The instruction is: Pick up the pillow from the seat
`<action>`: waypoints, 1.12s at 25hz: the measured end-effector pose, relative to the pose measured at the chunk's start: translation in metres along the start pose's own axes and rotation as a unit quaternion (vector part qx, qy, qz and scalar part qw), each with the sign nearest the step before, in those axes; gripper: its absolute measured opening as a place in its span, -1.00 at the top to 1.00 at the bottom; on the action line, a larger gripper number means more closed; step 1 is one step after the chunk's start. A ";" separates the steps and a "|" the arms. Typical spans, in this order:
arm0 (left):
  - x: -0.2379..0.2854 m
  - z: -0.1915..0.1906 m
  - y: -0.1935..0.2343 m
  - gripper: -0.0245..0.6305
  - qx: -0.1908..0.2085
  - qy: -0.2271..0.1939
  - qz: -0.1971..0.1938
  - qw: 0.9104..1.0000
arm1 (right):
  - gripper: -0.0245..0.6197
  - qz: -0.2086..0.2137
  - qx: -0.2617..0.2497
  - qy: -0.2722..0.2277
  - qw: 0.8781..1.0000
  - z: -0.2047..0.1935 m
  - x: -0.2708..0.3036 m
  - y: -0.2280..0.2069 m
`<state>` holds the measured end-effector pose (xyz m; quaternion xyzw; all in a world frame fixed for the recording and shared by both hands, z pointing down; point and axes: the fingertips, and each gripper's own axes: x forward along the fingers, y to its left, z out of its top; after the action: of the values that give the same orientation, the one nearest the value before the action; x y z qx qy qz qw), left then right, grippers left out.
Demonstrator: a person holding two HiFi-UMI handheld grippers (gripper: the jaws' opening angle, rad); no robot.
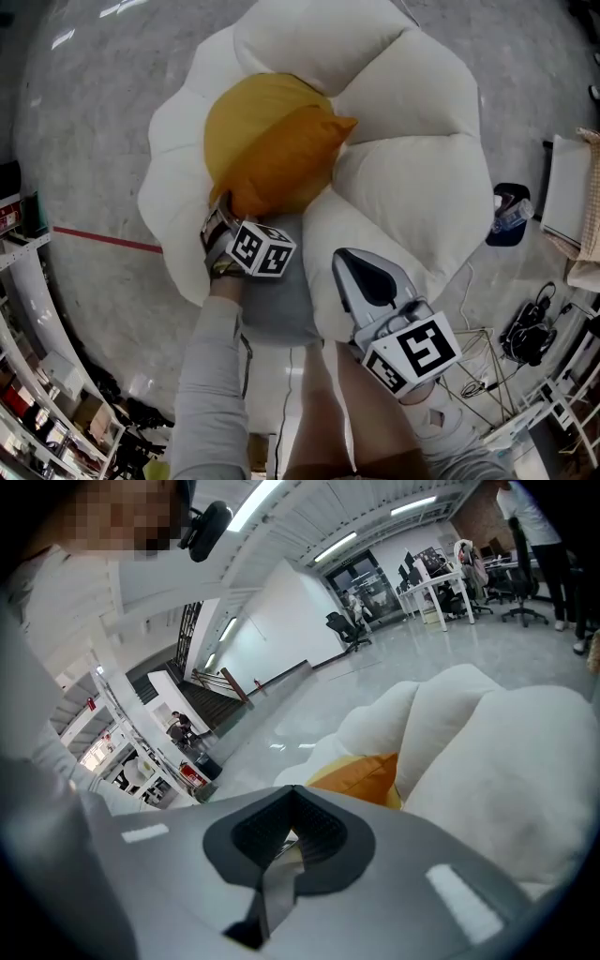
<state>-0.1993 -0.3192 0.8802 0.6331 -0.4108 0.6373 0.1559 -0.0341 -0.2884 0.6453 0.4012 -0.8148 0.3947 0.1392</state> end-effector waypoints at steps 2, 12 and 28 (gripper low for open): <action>-0.006 0.004 -0.003 -0.13 0.001 0.000 -0.006 1.000 | 0.94 -0.001 -0.001 -0.003 1.000 0.001 -0.003 0.003; -0.069 0.015 -0.003 -0.10 -0.063 -0.048 -0.029 0.996 | 0.94 -0.020 -0.005 -0.029 0.999 0.013 -0.029 0.023; -0.265 -0.007 0.009 -0.09 -0.245 -0.193 -0.057 0.949 | 0.94 -0.031 -0.064 -0.046 0.996 0.021 -0.122 0.104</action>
<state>-0.1709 -0.2348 0.6301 0.7088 -0.5396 0.3729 0.2596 -0.0337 -0.1996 0.5099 0.4342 -0.8311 0.3184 0.1394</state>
